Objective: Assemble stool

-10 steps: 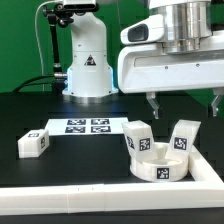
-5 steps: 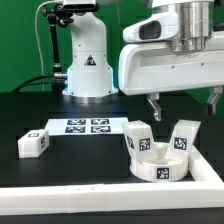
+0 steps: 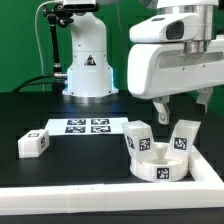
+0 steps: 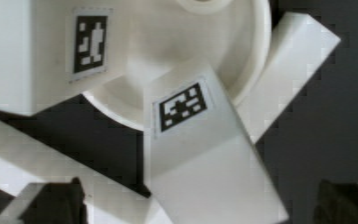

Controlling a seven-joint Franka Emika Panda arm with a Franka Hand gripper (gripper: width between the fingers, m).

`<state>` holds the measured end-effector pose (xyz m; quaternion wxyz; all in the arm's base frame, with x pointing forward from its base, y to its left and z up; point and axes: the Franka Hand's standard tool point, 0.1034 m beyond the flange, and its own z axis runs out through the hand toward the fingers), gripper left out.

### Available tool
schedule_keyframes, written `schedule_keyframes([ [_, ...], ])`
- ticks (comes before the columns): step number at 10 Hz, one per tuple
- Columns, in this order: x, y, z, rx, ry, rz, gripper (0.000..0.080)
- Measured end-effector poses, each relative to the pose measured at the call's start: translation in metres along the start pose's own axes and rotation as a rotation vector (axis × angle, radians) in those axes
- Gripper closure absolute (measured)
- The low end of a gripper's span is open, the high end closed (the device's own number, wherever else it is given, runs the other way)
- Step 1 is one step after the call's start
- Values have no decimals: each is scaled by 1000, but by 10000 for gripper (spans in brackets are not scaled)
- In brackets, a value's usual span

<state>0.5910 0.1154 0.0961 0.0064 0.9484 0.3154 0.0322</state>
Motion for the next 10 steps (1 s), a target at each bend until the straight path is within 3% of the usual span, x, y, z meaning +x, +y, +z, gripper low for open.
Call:
schedule_keyframes([
  [3, -4, 1, 8, -6, -18, -142, 150],
  [9, -7, -4, 20, 1, -33, -102, 150],
  [10, -7, -3, 20, 0, -33, -83, 278],
])
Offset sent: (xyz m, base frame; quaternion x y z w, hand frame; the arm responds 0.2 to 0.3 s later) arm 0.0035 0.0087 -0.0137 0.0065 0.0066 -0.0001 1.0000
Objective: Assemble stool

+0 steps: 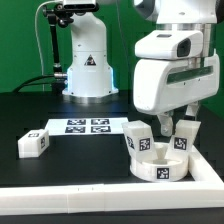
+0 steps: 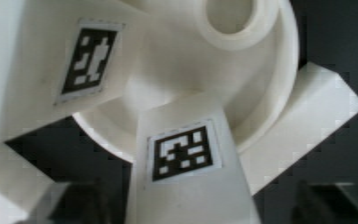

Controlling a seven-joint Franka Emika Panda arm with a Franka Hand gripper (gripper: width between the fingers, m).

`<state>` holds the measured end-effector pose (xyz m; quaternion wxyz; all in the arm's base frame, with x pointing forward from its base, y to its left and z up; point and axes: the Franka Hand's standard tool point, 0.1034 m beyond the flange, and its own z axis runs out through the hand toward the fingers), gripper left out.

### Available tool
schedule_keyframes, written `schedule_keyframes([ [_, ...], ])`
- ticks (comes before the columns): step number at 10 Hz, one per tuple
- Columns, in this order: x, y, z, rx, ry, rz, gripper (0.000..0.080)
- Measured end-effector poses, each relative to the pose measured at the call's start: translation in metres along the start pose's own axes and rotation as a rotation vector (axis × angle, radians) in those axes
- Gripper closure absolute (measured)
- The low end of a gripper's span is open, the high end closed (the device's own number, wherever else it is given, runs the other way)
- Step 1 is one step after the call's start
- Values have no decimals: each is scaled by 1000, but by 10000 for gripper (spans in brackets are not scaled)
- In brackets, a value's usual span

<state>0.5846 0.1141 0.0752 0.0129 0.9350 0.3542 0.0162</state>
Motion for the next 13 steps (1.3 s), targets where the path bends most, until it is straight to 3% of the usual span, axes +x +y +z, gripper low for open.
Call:
schedule_keyframes([
  [1, 0, 1, 0, 0, 0, 2, 414],
  [3, -2, 3, 0, -1, -1, 136, 446],
  [9, -9, 13, 0, 8, -1, 646, 446],
  [12, -11, 16, 0, 5, -2, 776, 446],
  [13, -11, 16, 0, 5, -3, 775, 264],
])
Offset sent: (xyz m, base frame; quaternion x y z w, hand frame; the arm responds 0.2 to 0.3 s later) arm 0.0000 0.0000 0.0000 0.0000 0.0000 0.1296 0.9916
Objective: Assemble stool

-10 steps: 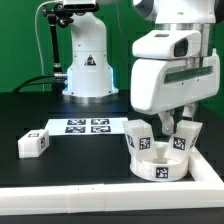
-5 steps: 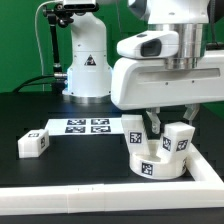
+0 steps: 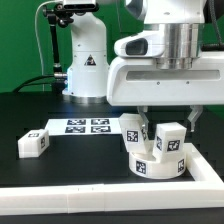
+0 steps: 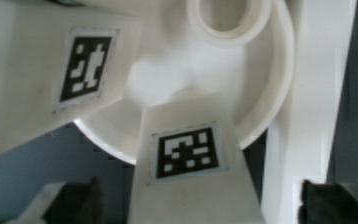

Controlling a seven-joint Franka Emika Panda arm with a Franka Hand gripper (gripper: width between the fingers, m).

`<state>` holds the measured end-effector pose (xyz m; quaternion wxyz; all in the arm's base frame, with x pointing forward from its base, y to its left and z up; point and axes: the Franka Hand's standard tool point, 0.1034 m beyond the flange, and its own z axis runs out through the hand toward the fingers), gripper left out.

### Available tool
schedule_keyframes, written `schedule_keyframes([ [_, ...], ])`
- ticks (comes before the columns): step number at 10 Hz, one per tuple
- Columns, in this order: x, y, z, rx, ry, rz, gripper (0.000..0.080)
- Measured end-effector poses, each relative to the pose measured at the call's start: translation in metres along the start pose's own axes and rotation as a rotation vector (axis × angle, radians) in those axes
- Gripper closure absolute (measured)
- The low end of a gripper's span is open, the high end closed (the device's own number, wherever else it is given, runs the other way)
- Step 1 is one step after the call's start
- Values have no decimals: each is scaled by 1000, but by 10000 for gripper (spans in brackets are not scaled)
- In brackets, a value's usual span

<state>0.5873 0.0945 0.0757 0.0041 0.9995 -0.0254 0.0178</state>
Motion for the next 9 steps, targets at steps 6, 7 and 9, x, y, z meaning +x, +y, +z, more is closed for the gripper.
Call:
schedule_keyframes([
  [6, -5, 86, -57, 8, -31, -14, 150],
  [7, -4, 103, -57, -1, -23, -6, 150],
  [9, -4, 101, -55, -1, -26, -3, 150],
])
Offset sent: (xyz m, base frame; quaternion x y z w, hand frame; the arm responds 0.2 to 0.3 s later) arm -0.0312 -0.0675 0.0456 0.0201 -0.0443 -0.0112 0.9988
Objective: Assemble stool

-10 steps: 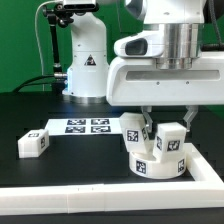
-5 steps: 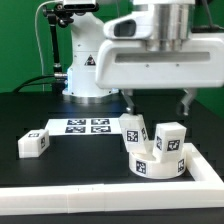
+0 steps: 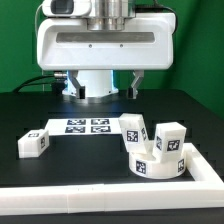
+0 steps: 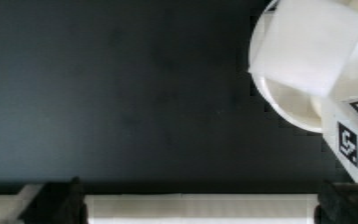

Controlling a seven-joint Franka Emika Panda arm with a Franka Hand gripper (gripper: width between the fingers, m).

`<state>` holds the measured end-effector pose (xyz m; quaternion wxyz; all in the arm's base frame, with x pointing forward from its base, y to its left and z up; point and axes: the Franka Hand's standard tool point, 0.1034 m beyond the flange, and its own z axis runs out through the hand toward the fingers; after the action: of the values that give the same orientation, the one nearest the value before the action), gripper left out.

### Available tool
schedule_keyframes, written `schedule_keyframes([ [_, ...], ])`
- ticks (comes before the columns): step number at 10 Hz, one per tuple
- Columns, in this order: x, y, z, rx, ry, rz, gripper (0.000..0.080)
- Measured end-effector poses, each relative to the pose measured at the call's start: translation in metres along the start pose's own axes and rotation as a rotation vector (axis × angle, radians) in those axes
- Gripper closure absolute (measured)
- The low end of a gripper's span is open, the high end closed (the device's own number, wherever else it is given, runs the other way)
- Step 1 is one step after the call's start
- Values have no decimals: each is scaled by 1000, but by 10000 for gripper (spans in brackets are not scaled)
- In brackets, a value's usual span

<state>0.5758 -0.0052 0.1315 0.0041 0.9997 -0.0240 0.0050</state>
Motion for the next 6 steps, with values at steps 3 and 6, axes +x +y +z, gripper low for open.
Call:
schedule_keyframes([
  [3, 0, 1, 1, -1, -1, 1, 150],
  [6, -9, 50, 4, -13, -13, 58, 150],
])
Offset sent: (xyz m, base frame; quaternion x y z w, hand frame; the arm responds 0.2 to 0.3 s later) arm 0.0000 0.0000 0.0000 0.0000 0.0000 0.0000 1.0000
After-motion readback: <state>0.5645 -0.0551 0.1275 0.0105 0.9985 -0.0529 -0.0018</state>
